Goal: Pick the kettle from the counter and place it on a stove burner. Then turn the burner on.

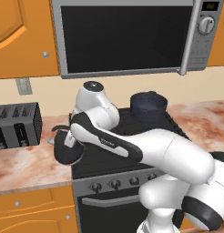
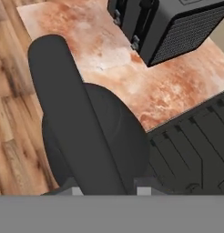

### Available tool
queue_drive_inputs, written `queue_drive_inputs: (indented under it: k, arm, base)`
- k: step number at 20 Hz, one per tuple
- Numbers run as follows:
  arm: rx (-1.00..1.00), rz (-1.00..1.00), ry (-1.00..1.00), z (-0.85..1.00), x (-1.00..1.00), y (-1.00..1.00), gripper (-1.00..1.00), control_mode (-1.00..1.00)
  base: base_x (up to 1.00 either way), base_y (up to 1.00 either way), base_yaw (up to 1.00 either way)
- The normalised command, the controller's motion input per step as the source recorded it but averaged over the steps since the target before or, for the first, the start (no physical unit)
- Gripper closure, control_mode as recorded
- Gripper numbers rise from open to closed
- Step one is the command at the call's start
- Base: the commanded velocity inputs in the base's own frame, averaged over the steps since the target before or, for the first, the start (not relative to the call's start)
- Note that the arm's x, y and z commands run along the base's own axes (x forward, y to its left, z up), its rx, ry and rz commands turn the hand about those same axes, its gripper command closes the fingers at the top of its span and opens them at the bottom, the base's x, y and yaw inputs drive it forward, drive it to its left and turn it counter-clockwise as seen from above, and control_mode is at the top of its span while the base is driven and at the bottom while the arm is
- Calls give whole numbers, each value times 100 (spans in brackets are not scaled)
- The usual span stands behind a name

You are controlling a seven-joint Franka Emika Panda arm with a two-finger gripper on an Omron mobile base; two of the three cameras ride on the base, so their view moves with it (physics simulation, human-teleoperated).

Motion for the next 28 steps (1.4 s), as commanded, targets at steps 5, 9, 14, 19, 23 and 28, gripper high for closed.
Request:
queue_drive_inputs:
  k: [5,9,14,19,23,28]
  arm:
    - [20,-3,-1,29,-25,-100,100,-100]
    - [20,-2,0,37,-1,-98,100,-100]
    - [14,0,0,19,1,-73,100,-100]
    - [6,1,3,0,9,-37,100,-100]
    - [0,0,9,-2,24,-14,100,-100]
    - [0,0,14,0,43,-15,100,-100]
  base:
    - [0,0,0]
    - [0,0,0]
    - [0,0,0]
    - [0,0,0]
    - [0,0,0]
    - [0,0,0]
